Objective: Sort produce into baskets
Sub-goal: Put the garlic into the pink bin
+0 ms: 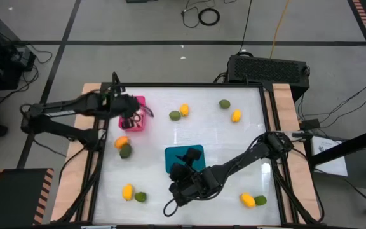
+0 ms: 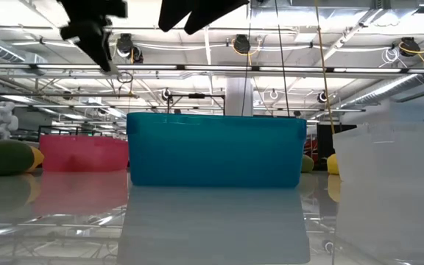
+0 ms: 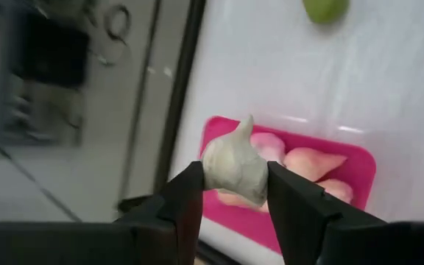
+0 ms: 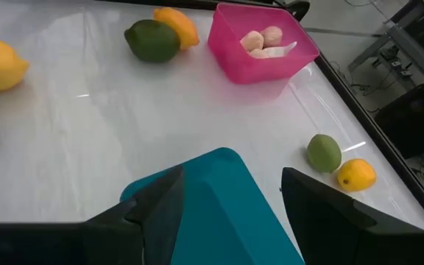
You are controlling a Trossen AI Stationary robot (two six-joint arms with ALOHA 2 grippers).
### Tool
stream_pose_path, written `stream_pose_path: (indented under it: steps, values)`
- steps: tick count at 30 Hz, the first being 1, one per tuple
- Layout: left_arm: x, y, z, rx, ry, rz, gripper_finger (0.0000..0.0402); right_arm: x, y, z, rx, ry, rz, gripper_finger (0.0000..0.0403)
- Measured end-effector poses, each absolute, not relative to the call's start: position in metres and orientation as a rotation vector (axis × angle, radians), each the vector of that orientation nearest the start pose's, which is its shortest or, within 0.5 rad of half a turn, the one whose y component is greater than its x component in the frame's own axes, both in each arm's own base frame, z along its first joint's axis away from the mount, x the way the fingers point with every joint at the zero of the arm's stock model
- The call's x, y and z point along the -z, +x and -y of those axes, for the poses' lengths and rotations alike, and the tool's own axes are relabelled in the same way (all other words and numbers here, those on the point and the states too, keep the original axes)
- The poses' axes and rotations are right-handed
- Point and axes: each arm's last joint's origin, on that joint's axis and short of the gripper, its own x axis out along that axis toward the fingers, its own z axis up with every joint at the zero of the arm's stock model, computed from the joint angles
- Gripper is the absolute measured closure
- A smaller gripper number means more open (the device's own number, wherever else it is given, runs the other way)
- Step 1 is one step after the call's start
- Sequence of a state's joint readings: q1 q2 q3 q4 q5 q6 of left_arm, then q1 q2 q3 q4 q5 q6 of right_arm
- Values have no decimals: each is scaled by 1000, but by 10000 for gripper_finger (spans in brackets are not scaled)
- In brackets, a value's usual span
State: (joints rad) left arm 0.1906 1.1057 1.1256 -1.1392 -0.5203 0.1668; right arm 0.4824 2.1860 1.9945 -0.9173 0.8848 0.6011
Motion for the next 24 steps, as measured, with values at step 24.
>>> stream_pose_path:
  steps: [24]
  values:
    - [-236,167,-112,-613,-111,-1388,205,-250,443,-125,421,-484,-984,184]
